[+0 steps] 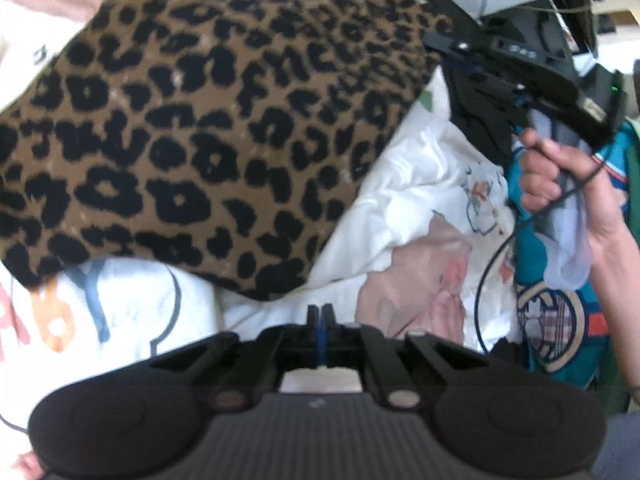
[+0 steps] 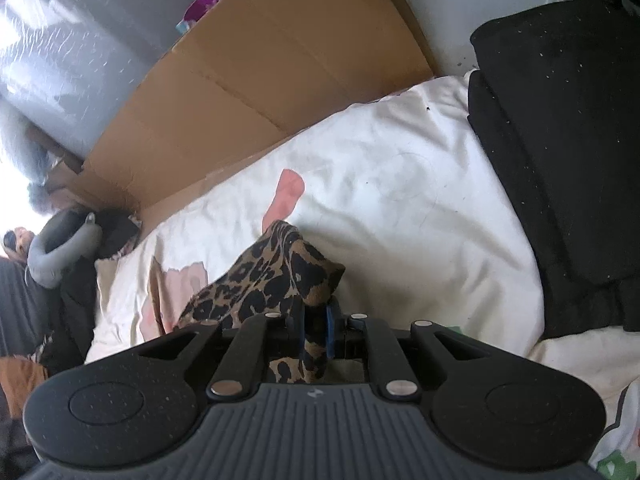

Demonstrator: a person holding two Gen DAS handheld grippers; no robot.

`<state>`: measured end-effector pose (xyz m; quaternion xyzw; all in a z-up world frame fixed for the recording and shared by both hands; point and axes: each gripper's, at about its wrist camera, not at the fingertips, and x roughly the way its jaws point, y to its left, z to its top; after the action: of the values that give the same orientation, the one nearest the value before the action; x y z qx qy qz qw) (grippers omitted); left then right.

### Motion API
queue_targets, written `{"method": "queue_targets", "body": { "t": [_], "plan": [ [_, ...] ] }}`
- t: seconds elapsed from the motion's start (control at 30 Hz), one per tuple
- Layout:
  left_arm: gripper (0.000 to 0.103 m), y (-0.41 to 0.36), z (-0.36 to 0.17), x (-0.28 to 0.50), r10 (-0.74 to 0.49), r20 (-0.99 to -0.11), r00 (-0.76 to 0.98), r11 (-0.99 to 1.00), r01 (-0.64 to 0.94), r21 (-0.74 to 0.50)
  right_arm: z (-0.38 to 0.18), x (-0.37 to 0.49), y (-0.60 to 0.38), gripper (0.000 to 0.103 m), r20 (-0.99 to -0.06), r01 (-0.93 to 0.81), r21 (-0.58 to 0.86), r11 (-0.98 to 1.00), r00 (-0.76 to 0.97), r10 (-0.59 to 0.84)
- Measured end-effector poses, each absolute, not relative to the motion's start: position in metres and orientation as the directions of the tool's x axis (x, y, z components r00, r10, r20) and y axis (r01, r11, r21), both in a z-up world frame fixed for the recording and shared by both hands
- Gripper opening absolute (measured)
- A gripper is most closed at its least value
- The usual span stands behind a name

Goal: Fold clothes

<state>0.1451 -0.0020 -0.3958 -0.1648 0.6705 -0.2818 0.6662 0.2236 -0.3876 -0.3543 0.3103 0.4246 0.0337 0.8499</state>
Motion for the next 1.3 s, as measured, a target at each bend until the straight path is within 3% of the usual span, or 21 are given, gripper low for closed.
{"method": "queue_targets", "body": {
  "t": [0.33,0.4,0.53,1.03,1.3],
  "plan": [
    [0.017,0.015,-0.356,0.164,-0.570,-0.821,0.000,0.805,0.198,-0.559,-0.365,0.194,-0.398,0.028,-0.712,0.285,0.594,0.752,0.622,0.326],
    [0.032,0.019,-0.347,0.170,-0.579,-0.815,0.031,0.803,0.195,-0.563,-0.369,0.186,-0.396,0.030,-0.715,0.294,0.606,0.739,0.610,0.343],
    [0.048,0.026,-0.335,0.182,-0.575,-0.811,0.110,0.811,0.209,-0.546,-0.378,0.173,-0.388,0.031,-0.714,0.298,0.630,0.717,0.585,0.385],
    [0.056,0.079,-0.330,0.230,-0.406,-0.856,0.321,0.914,0.147,-0.379,-0.384,0.154,-0.353,0.036,-0.684,0.238,0.688,0.686,0.529,0.503],
    [0.061,0.084,-0.358,0.241,-0.404,-0.861,0.309,0.914,0.169,-0.368,-0.405,0.150,-0.321,0.037,-0.654,0.234,0.742,0.628,0.458,0.602]
  ]
}}
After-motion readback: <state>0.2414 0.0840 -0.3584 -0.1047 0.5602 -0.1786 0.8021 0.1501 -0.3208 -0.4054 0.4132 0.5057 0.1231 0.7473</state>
